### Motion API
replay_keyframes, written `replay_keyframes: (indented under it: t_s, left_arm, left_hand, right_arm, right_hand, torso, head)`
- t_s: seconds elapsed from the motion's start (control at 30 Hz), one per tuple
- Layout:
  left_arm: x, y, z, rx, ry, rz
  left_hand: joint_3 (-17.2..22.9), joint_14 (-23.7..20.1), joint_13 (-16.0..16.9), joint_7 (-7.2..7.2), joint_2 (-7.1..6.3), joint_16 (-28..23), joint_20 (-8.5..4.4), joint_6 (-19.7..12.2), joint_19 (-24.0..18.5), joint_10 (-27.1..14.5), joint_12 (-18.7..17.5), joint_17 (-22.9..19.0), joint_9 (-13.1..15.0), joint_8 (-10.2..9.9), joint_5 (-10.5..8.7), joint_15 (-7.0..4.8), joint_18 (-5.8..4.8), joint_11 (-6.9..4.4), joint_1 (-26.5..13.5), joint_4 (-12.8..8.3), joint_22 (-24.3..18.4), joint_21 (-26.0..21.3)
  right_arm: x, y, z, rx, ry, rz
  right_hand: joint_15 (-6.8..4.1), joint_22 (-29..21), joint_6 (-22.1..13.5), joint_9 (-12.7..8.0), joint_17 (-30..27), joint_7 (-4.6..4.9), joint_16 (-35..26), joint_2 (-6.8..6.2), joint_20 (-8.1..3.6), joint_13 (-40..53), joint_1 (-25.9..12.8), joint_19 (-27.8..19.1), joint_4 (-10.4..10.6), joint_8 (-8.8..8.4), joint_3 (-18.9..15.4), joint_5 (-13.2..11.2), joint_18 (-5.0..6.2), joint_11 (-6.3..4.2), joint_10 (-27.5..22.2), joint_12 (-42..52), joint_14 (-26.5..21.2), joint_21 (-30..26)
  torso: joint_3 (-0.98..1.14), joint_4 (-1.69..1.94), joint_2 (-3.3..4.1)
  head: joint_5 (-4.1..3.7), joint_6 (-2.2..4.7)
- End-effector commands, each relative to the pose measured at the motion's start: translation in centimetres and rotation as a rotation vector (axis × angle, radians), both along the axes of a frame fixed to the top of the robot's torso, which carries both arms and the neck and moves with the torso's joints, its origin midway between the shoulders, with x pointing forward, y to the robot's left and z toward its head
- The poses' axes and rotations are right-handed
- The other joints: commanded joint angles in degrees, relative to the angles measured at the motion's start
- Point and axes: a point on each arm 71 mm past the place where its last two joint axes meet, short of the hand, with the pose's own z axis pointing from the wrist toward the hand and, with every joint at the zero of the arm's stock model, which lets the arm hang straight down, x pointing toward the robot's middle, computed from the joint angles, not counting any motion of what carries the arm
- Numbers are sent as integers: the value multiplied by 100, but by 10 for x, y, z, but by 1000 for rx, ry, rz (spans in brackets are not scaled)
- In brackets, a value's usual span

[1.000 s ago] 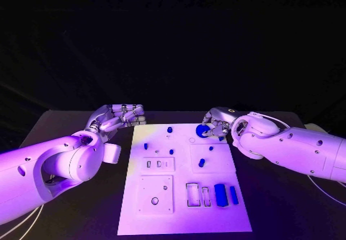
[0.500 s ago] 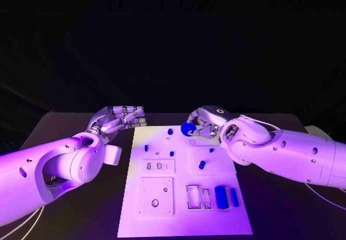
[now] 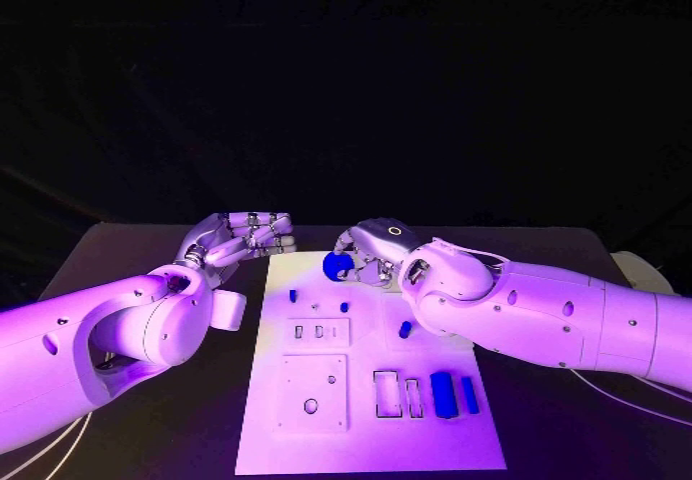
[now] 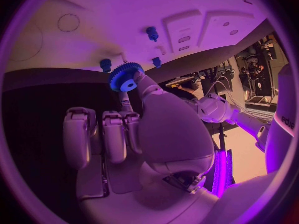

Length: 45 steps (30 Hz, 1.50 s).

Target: Assemble the parts on the task board

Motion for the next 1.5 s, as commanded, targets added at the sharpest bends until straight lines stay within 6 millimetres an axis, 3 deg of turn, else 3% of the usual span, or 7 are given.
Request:
replay_keyframes:
  t_s: [0.03,0.37,0.5,0.63,1.27,1.4,1.5]
  left_arm:
    - [-1,-3,2,-6,-15,-6]
    - [-1,-3,2,-5,-14,-4]
    - [-1,-3,2,-6,-14,-7]
    - [-1,-4,2,-6,-13,-8]
    - [-1,-2,2,-4,-9,-7]
    - [-1,-2,2,-4,-8,-7]
    - [-1,-2,2,-4,-8,-7]
  left_hand:
    - [14,1,-4,39,12,-30,7,-5,-31,-38,-38,-7,-5,-37,-28,33,18,9,62,-37,-12,-34]
    - [14,-3,-4,43,10,-37,8,-10,-35,-42,-43,-8,-6,-42,-29,34,18,12,64,-42,-14,-36]
    - [14,-3,-4,43,10,-37,8,-10,-35,-42,-43,-8,-6,-42,-29,34,18,12,64,-42,-14,-36]
    - [13,-5,-4,47,8,-43,9,-14,-38,-46,-48,-8,-7,-47,-30,36,17,16,64,-46,-16,-38]
    - [11,-17,-5,58,7,-61,12,-28,-48,-60,-63,-10,-8,-60,-31,44,16,24,61,-52,-22,-43]
    - [11,-17,-5,58,7,-61,12,-28,-48,-60,-63,-10,-8,-60,-31,44,16,24,61,-52,-22,-43]
    - [10,-23,-5,60,7,-68,13,-31,-51,-64,-67,-11,-8,-63,-31,47,16,27,60,-54,-23,-45]
  right_arm:
    - [1,5,-5,-45,-2,11]
    - [2,12,-15,-88,34,13]
    - [2,14,-18,-101,46,9]
    - [4,13,-20,-108,52,0]
    - [11,9,-21,-108,45,-66]
    - [10,9,-22,-120,62,-65]
    - [9,10,-24,-131,80,-60]
  right_hand:
    - [-34,698,349,2,1412,-270,34,12,-35,1328,-57,82,-9,-9,40,5,-91,-22,447,1,597,8]
    - [-33,695,350,2,1408,-270,33,11,-34,1331,-62,79,-9,-13,46,5,-90,-21,450,3,596,5]
    - [-31,693,350,1,1405,-266,32,4,-33,1326,-78,77,-7,-22,54,4,-90,-19,446,-1,595,3]
    - [-26,666,345,-3,1383,-260,24,-6,-30,1310,-108,59,-1,-41,67,3,-83,-13,432,-14,590,-21]
    - [140,544,-94,-116,1334,-39,6,-243,107,1086,-548,-36,155,-489,57,-40,-49,183,230,-195,578,-155]
    - [162,552,-112,-112,1346,-25,11,-274,139,1083,-714,-32,258,-535,-5,1,-49,203,223,-199,581,-156]
    - [171,570,-117,-103,1360,-26,16,-349,154,1100,-1037,-21,486,-571,-135,76,-51,207,237,-186,584,-149]
  torso:
    - [2,0,-2]
    - [6,-7,1]
    - [4,-8,3]
    - [7,-7,-3]
    - [4,-3,-5]
    - [3,-4,-5]
    - [3,-5,-5]
  head:
    - [-3,-7]
    - [15,-34]
    - [-39,-41]
    - [-25,-35]
    - [-42,-23]
    - [-39,-16]
    - [-35,-13]
